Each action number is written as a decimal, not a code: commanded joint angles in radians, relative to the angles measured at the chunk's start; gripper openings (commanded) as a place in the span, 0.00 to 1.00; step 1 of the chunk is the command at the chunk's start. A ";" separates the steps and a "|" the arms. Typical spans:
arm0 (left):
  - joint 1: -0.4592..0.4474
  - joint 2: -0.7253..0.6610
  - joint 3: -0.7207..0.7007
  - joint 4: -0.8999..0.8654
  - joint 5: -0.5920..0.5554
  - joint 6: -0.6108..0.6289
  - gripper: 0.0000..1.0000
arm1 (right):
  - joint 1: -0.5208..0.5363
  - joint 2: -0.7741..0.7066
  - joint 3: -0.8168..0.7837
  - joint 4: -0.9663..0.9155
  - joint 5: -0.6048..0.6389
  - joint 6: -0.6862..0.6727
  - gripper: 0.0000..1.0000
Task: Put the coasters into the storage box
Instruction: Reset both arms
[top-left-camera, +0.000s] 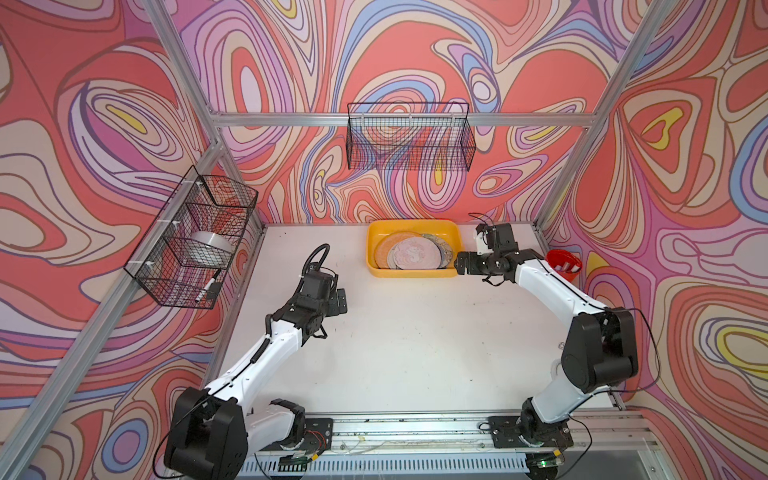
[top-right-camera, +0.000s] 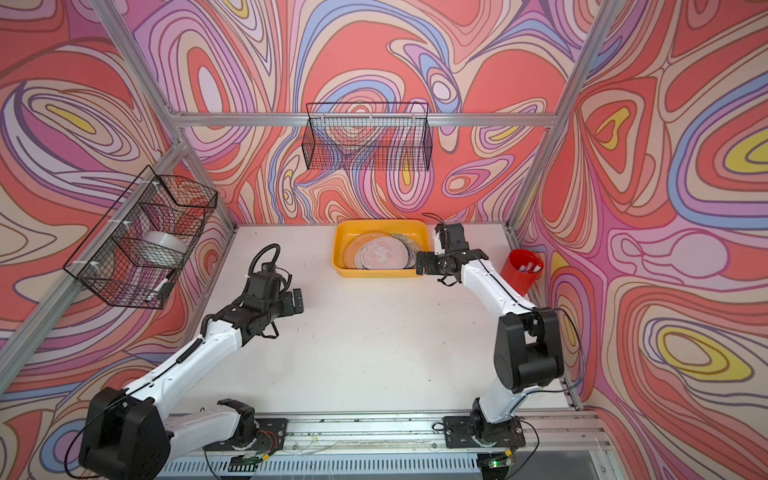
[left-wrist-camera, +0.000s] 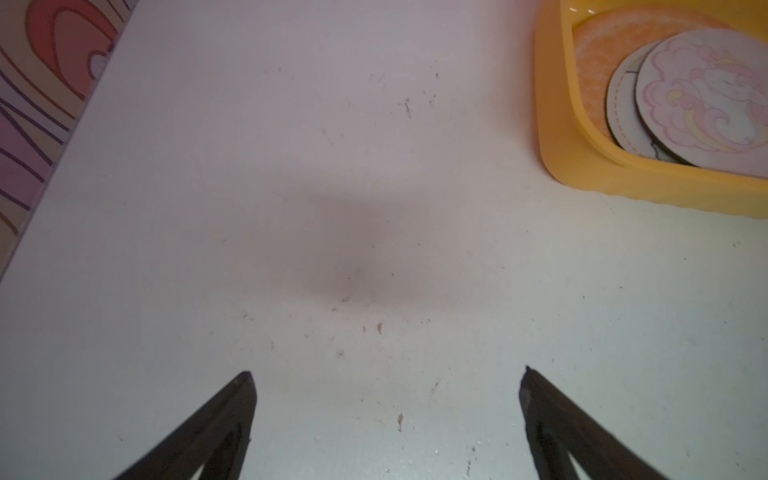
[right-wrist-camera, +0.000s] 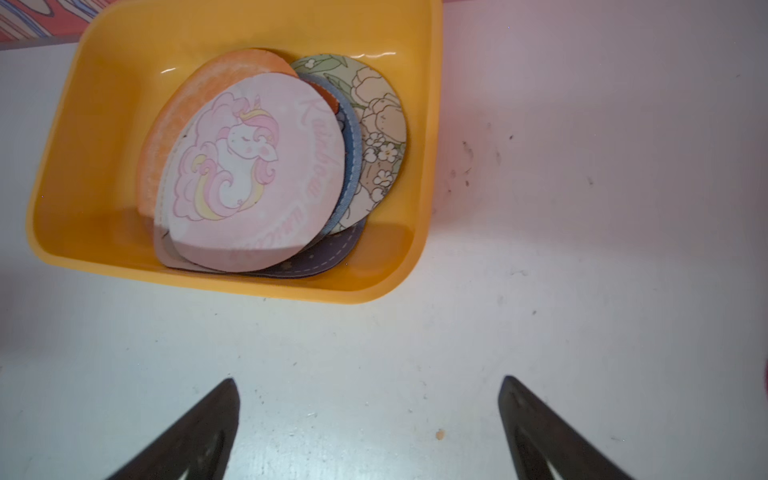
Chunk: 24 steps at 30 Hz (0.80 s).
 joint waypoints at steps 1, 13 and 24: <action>0.046 -0.032 -0.064 0.208 -0.055 0.118 1.00 | -0.003 -0.031 -0.089 0.162 0.187 -0.066 0.98; 0.204 0.070 -0.297 0.741 0.006 0.282 1.00 | -0.009 0.014 -0.413 0.707 0.270 -0.153 0.98; 0.251 0.236 -0.348 0.997 0.055 0.288 1.00 | -0.060 0.013 -0.607 1.047 0.205 -0.206 0.98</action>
